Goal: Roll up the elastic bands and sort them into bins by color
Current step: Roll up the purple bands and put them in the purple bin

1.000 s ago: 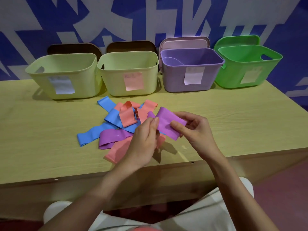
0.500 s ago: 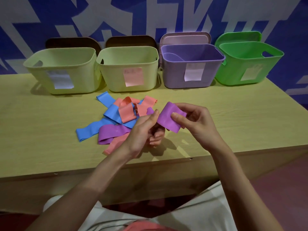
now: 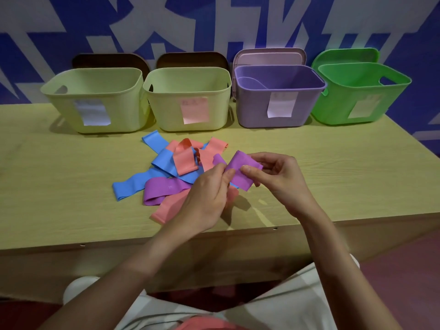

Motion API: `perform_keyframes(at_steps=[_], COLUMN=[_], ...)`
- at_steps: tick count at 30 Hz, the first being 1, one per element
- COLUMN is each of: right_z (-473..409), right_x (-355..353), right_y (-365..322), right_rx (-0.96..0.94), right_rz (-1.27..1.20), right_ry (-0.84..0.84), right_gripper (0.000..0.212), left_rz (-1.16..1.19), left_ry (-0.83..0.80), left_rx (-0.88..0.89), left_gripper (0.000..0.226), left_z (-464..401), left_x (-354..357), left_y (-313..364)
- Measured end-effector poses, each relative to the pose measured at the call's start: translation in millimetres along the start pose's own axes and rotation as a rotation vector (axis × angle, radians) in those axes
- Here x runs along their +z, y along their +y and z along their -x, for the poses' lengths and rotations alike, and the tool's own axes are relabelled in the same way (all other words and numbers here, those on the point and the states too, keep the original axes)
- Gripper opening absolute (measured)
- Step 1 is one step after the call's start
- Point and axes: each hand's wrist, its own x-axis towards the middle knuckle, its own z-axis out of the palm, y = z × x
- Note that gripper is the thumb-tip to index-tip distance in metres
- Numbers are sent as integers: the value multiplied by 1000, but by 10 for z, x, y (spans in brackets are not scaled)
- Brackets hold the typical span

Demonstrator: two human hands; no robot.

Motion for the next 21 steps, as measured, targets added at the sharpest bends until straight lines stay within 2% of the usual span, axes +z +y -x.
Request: perform_keyframes(at_steps=[2, 6, 11, 13, 19, 21], right_z=[3, -4, -37, -43, -56, -78], right_x=[-29, -96, -140, -152, -173, -204], right_y=[-14, -50, -65, -68, -56, -63], right_rx=[8, 21, -2, -26, -92, -134], right_rz=[-27, -76, -52, -46, 43, 109], right_ry=[-11, 19, 15, 1, -62, -78], right_gripper=[23, 24, 22, 23, 26, 36], left_rz=[72, 413, 790, 827, 750, 774], left_ry=[2, -13, -161, -231, -382, -448], left_rx=[-29, -160, -229, -215, -279, -313], left_gripper=[30, 33, 28, 27, 28, 31], left_z=[-7, -72, -100, -104, -170, -195], left_x=[23, 30, -19, -51, -145, -187], left_y=[-7, -1, 89, 91, 12, 1])
